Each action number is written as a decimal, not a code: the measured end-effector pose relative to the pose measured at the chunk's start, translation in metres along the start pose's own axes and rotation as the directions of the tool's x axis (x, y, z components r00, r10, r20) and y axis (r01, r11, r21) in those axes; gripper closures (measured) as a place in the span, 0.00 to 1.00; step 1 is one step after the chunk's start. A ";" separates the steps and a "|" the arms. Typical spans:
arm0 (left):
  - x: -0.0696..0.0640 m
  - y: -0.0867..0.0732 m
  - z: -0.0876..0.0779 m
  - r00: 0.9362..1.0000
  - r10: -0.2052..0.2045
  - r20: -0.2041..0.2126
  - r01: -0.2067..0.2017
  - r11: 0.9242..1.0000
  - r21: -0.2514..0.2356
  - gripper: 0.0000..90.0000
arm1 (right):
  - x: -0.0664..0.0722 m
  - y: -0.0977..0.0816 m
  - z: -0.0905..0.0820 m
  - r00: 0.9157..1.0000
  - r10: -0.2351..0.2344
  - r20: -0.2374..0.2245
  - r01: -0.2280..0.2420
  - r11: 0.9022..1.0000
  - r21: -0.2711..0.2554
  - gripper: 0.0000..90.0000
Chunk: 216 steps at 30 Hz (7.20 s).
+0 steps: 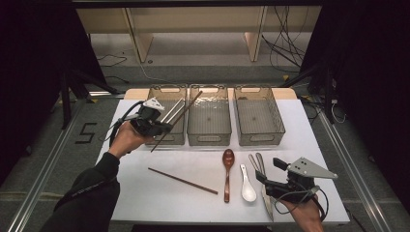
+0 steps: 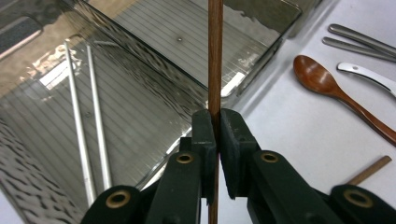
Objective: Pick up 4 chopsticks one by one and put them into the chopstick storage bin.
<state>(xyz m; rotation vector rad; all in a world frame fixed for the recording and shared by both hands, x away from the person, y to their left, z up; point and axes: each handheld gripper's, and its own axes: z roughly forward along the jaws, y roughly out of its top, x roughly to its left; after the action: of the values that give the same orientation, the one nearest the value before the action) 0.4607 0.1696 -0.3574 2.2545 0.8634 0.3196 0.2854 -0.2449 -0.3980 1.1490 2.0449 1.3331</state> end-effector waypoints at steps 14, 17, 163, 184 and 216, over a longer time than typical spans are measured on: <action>0.010 0.009 -0.002 1.000 -0.008 -0.021 0.008 1.000 -0.006 0.93 | 0.000 0.000 0.000 1.000 0.002 -0.001 -0.002 1.000 0.001 0.30; 0.012 0.011 -0.002 1.000 -0.014 -0.022 0.014 1.000 -0.005 0.93 | 0.000 0.000 0.000 1.000 0.002 -0.001 -0.002 1.000 0.001 0.30; -0.053 -0.034 0.024 0.942 0.267 0.202 -0.306 0.931 0.197 0.23 | 0.001 0.000 -0.001 1.000 -0.003 -0.003 0.003 1.000 0.000 0.30; -0.075 -0.053 0.060 0.894 0.348 0.282 -0.437 0.816 0.378 0.41 | 0.001 0.000 -0.001 1.000 -0.006 -0.004 0.006 1.000 0.002 0.30; -0.081 -0.067 0.078 0.846 0.393 0.359 -0.527 0.718 0.455 0.80 | 0.001 -0.001 -0.001 1.000 -0.010 -0.003 0.010 1.000 0.004 0.30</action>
<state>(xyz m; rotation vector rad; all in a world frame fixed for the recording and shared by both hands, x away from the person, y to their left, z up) 0.4020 0.1112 -0.4590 2.9639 0.2435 0.0088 0.2836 -0.2450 -0.3978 1.1384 2.0536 1.3273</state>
